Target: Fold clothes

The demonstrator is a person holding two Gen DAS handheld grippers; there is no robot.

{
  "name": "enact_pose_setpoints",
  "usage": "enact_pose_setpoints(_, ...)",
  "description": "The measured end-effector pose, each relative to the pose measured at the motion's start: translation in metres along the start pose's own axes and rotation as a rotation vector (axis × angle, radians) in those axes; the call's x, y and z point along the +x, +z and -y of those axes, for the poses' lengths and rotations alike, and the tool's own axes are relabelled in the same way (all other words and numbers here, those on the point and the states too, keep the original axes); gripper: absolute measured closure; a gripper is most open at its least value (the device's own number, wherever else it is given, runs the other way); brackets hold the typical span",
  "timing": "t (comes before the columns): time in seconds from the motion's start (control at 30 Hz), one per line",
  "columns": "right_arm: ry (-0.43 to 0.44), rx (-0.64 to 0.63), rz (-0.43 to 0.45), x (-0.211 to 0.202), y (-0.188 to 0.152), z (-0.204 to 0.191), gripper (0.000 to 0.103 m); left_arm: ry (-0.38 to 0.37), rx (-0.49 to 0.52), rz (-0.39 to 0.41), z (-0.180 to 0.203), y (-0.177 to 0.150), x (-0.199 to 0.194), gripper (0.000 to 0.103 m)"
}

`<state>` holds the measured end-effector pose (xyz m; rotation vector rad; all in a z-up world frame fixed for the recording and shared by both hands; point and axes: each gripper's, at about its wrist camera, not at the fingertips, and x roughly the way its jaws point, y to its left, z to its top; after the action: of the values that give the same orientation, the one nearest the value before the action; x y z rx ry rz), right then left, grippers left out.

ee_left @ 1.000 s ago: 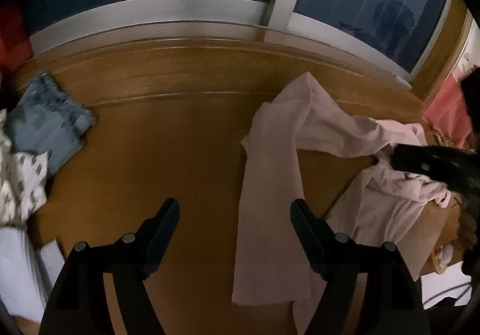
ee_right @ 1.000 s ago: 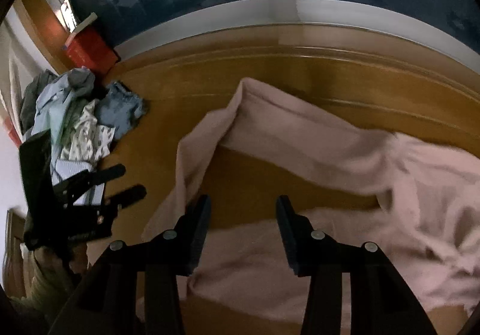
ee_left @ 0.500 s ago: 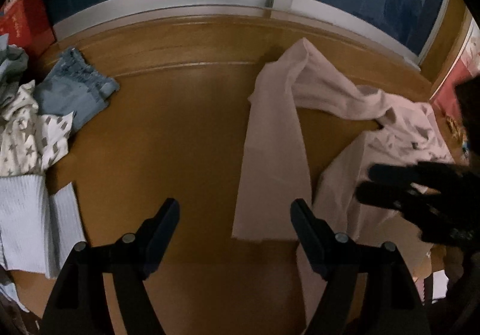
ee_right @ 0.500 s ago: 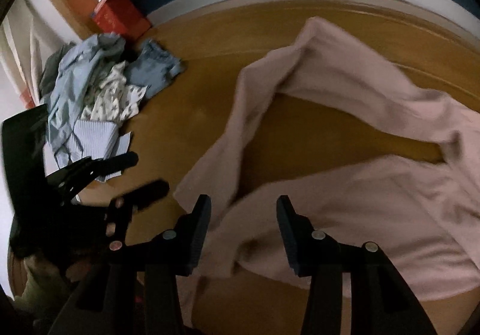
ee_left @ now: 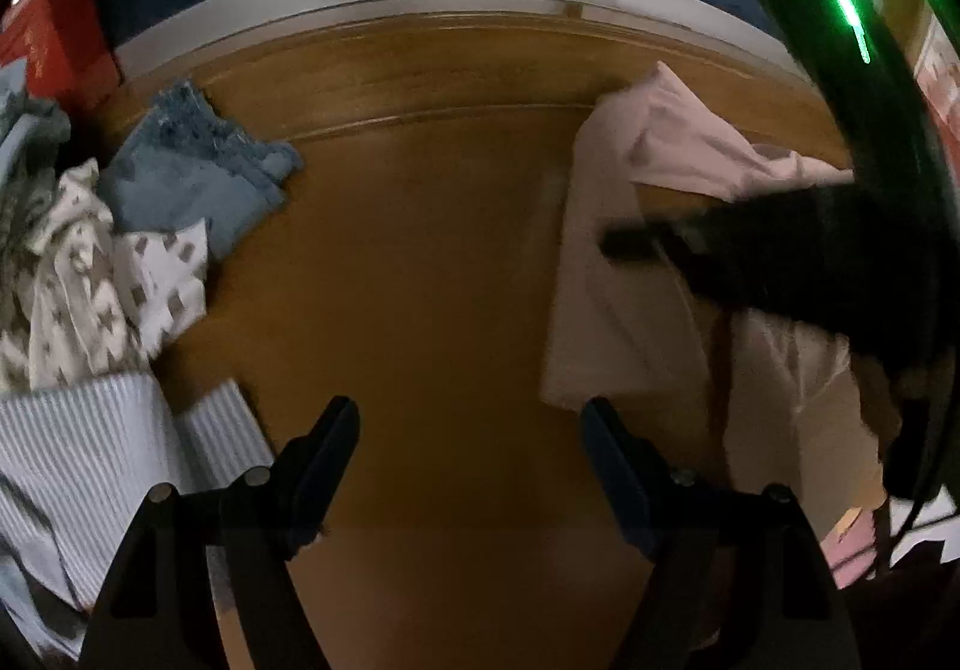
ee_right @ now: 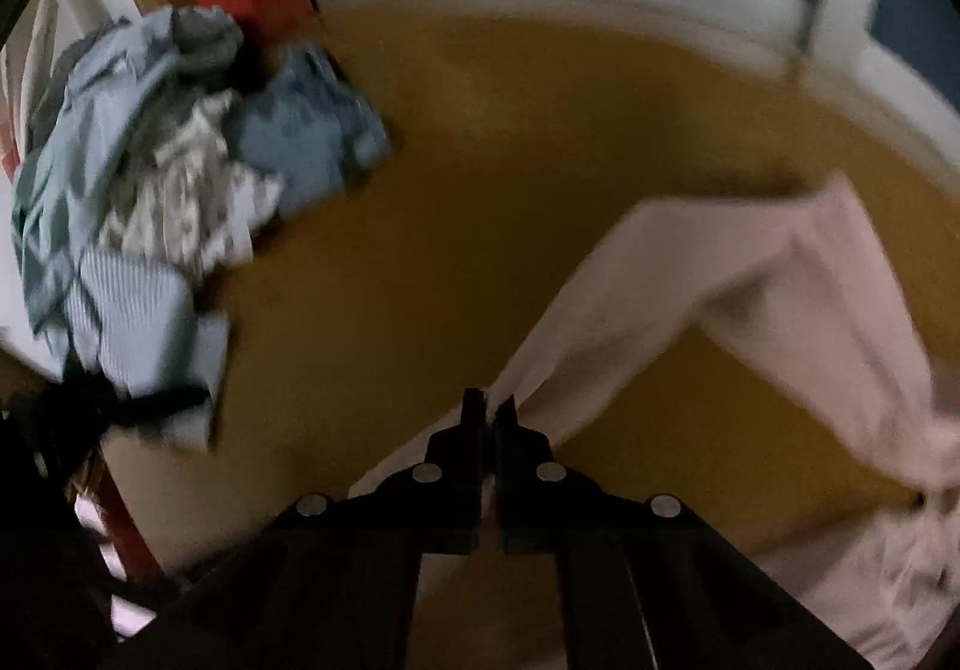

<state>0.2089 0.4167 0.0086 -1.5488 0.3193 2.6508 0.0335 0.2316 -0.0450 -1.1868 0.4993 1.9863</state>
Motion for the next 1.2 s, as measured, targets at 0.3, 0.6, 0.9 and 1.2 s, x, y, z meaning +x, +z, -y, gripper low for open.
enact_pose_setpoints(0.3, 0.005, 0.09, 0.029, -0.007, 0.059, 0.012, 0.079, -0.091, 0.074, -0.004, -0.013, 0.002, 0.0, 0.028)
enact_pose_setpoints(0.6, -0.199, 0.136, 0.051, -0.095, -0.059, 0.043, 0.055, -0.307, 0.295, 0.002, 0.042, 0.0, -0.008, 0.028)
enact_pose_setpoints(0.9, -0.362, 0.377, -0.029, -0.098, -0.183, 0.117, 0.055, -0.391, 0.565, -0.074, 0.138, -0.025, 0.004, 0.028)
enact_pose_setpoints(1.2, -0.337, 0.287, -0.008, -0.077, -0.195, 0.143, 0.054, -0.2, 0.545, -0.114, 0.165, -0.035, 0.025, 0.034)
